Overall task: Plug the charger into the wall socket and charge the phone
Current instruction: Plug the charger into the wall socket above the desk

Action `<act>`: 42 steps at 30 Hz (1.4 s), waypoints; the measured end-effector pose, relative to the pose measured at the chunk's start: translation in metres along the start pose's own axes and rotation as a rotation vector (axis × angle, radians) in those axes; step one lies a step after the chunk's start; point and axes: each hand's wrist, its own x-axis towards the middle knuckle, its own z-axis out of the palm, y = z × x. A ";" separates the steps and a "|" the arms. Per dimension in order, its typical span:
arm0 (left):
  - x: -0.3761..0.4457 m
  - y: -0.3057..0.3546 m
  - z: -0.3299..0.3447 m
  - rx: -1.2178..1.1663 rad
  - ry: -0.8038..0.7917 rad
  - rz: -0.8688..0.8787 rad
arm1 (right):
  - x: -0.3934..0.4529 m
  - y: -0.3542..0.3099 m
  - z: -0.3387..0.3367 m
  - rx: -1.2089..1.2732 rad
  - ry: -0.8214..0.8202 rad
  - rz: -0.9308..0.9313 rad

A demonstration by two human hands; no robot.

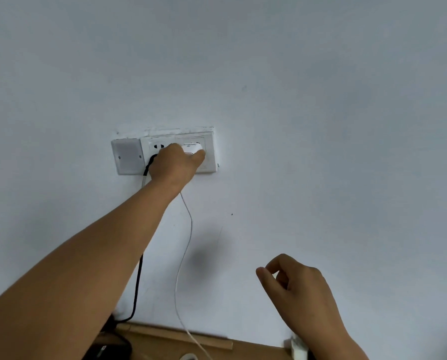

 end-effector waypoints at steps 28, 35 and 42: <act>-0.009 -0.014 0.019 -0.437 0.017 -0.054 | 0.144 -0.119 0.020 0.103 0.058 -0.295; -0.013 -0.024 0.011 -0.669 0.000 -0.019 | 0.163 -0.122 0.046 0.300 -0.094 -0.258; -0.021 -0.036 0.004 -0.803 -0.274 0.054 | 0.167 -0.122 0.059 0.446 -0.058 -0.175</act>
